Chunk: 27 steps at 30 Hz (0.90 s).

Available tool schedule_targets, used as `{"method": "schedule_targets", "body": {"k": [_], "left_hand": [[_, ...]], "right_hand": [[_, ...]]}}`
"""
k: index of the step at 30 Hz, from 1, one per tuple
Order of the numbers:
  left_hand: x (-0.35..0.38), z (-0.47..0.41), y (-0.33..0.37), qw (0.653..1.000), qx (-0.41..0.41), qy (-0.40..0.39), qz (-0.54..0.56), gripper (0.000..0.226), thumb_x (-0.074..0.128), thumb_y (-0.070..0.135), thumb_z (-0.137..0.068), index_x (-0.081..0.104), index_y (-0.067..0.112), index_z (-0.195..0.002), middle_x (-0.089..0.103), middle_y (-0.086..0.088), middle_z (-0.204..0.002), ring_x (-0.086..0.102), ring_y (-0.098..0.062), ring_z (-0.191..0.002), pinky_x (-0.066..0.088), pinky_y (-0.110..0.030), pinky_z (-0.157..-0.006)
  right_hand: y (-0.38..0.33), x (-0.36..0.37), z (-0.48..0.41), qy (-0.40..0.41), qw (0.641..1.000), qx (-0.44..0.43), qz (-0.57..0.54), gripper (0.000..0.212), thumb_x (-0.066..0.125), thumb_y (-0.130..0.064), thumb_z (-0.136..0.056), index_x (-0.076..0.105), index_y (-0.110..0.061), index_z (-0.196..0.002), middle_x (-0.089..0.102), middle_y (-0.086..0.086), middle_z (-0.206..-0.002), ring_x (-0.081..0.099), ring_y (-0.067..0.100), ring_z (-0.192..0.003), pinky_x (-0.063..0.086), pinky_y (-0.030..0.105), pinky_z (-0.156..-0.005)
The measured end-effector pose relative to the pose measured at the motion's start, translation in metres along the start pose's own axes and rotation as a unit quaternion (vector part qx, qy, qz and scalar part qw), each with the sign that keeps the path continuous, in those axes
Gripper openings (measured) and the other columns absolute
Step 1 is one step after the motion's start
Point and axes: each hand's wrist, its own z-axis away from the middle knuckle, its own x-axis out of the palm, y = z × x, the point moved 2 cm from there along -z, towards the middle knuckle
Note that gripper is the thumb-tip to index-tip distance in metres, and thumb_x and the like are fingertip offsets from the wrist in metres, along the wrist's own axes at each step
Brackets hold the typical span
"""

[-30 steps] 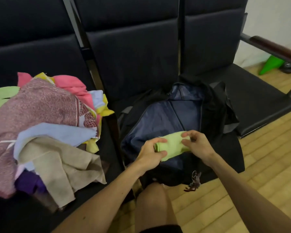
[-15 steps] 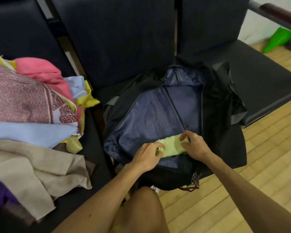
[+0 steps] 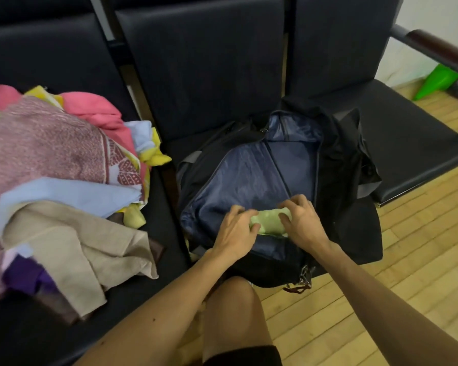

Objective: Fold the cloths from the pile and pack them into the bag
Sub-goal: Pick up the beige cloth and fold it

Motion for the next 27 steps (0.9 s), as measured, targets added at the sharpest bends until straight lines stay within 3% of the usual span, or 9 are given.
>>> {"method": "schedule_targets", "body": {"k": [3, 5, 7, 11, 14, 18, 24, 27], "left_hand": [[-0.054, 0.035, -0.001, 0.995, 0.028, 0.079, 0.060, 0.020, 0.061, 0.026, -0.096, 0.069, 0.021, -0.114, 0.067, 0.004, -0.106, 0.063, -0.012, -0.098, 0.052, -0.033, -0.088], [-0.082, 0.066, -0.010, 0.991, 0.023, 0.110, 0.078, 0.010, 0.064, 0.028, -0.094, 0.072, 0.027, -0.099, 0.066, 0.016, -0.078, 0.062, -0.001, -0.076, 0.053, -0.028, -0.071], [-0.106, 0.109, -0.033, 0.987, 0.002, 0.132, 0.091, 0.008, 0.066, 0.030, -0.092, 0.071, 0.030, -0.087, 0.060, 0.017, -0.064, 0.058, 0.000, -0.064, 0.047, -0.024, -0.061], [-0.132, 0.188, -0.093, 0.975, -0.071, 0.153, 0.144, 0.007, 0.070, 0.029, -0.091, 0.073, 0.029, -0.085, 0.067, 0.012, -0.072, 0.064, -0.007, -0.073, 0.053, -0.029, -0.070], [-0.143, 0.228, -0.130, 0.968, -0.116, 0.190, 0.115, 0.005, 0.072, 0.023, -0.090, 0.075, 0.022, -0.085, 0.068, 0.014, -0.072, 0.063, 0.000, -0.078, 0.048, -0.013, -0.067], [-0.148, 0.254, -0.176, 0.953, -0.185, 0.224, 0.089, 0.012, 0.078, 0.029, -0.084, 0.068, 0.029, -0.077, 0.061, 0.017, -0.062, 0.060, 0.003, -0.066, 0.041, -0.006, -0.059], [-0.130, 0.250, -0.221, 0.953, -0.246, 0.171, 0.041, 0.010, 0.072, 0.032, -0.087, 0.072, 0.025, -0.095, 0.071, 0.006, -0.087, 0.067, -0.016, -0.084, 0.055, -0.032, -0.073], [-0.124, 0.244, -0.234, 0.957, -0.245, 0.151, 0.037, 0.017, 0.066, 0.029, -0.089, 0.070, 0.029, -0.105, 0.071, 0.004, -0.097, 0.067, -0.019, -0.091, 0.057, -0.038, -0.079]], "right_hand": [[-0.046, -0.019, 0.017, 0.054, 0.995, -0.061, -0.051, 0.017, 0.062, -0.017, -0.094, 0.068, -0.013, -0.110, 0.064, 0.004, -0.111, 0.061, 0.021, -0.102, 0.050, 0.034, -0.089], [-0.076, -0.022, 0.034, 0.052, 0.989, -0.090, -0.107, 0.010, 0.066, -0.019, -0.092, 0.070, -0.014, -0.099, 0.069, -0.001, -0.097, 0.064, 0.014, -0.088, 0.052, 0.031, -0.080], [-0.117, -0.013, 0.060, 0.019, 0.978, -0.114, -0.171, 0.008, 0.070, -0.024, -0.089, 0.071, -0.016, -0.093, 0.071, -0.006, -0.087, 0.064, 0.007, -0.080, 0.051, 0.024, -0.074], [-0.187, 0.036, 0.104, -0.087, 0.955, -0.133, -0.251, 0.007, 0.073, -0.024, -0.088, 0.072, -0.020, -0.094, 0.072, -0.010, -0.086, 0.066, 0.002, -0.081, 0.053, 0.020, -0.074], [-0.227, 0.072, 0.118, -0.136, 0.943, -0.122, -0.277, 0.006, 0.073, -0.028, -0.087, 0.070, -0.028, -0.092, 0.071, -0.012, -0.085, 0.065, 0.002, -0.081, 0.051, 0.018, -0.074], [-0.273, 0.114, 0.123, -0.194, 0.929, -0.077, -0.304, 0.012, 0.076, -0.029, -0.083, 0.071, -0.028, -0.094, 0.071, -0.011, -0.090, 0.065, 0.001, -0.086, 0.051, 0.016, -0.079], [-0.314, 0.157, 0.119, -0.312, 0.891, 0.032, -0.329, 0.026, 0.071, -0.022, -0.090, 0.064, -0.027, -0.115, 0.064, -0.005, -0.113, 0.062, 0.013, -0.102, 0.057, 0.034, -0.090], [-0.325, 0.168, 0.119, -0.334, 0.888, 0.036, -0.314, 0.029, 0.068, -0.024, -0.092, 0.064, -0.026, -0.121, 0.060, -0.006, -0.119, 0.061, 0.012, -0.100, 0.058, 0.034, -0.088]]}}
